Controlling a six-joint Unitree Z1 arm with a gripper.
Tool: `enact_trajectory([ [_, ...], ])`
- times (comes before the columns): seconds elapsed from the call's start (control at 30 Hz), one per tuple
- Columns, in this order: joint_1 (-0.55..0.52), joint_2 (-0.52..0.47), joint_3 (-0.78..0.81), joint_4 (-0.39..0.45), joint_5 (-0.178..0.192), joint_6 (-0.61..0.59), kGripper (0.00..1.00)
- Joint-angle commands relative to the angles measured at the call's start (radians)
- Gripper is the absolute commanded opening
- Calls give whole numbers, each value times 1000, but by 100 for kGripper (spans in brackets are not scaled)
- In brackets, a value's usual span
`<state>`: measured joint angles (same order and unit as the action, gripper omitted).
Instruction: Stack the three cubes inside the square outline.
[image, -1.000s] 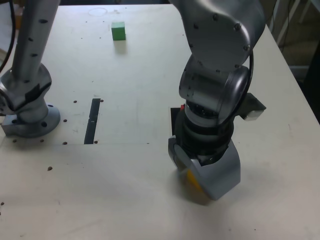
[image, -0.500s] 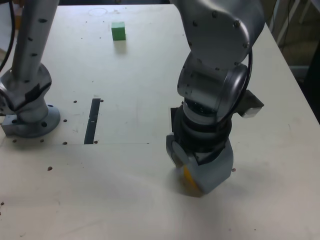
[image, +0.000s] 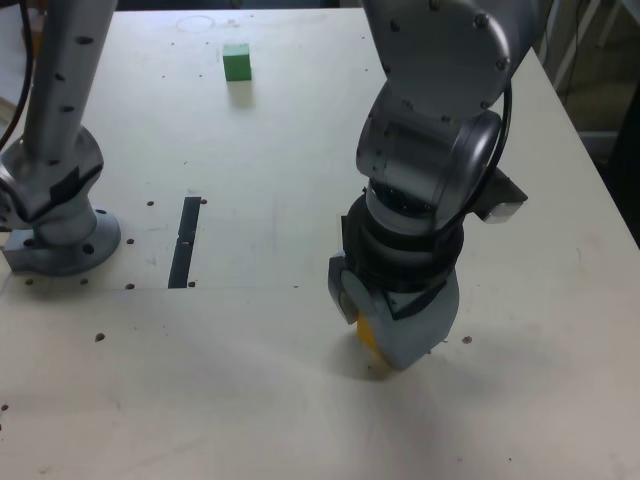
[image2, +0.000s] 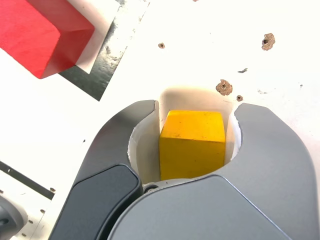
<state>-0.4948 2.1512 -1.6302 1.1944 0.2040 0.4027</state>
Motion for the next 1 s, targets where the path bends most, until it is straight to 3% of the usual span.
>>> enact_trajectory([
  [0.0, 2, -8, -19, 20, 6, -4, 26],
  [0.33, 65, -87, -91, 162, 60, -66, 26],
  [0.63, 214, -193, -77, 252, 41, -223, 26],
  [0.97, 324, -211, -21, 247, -11, -388, 26],
])
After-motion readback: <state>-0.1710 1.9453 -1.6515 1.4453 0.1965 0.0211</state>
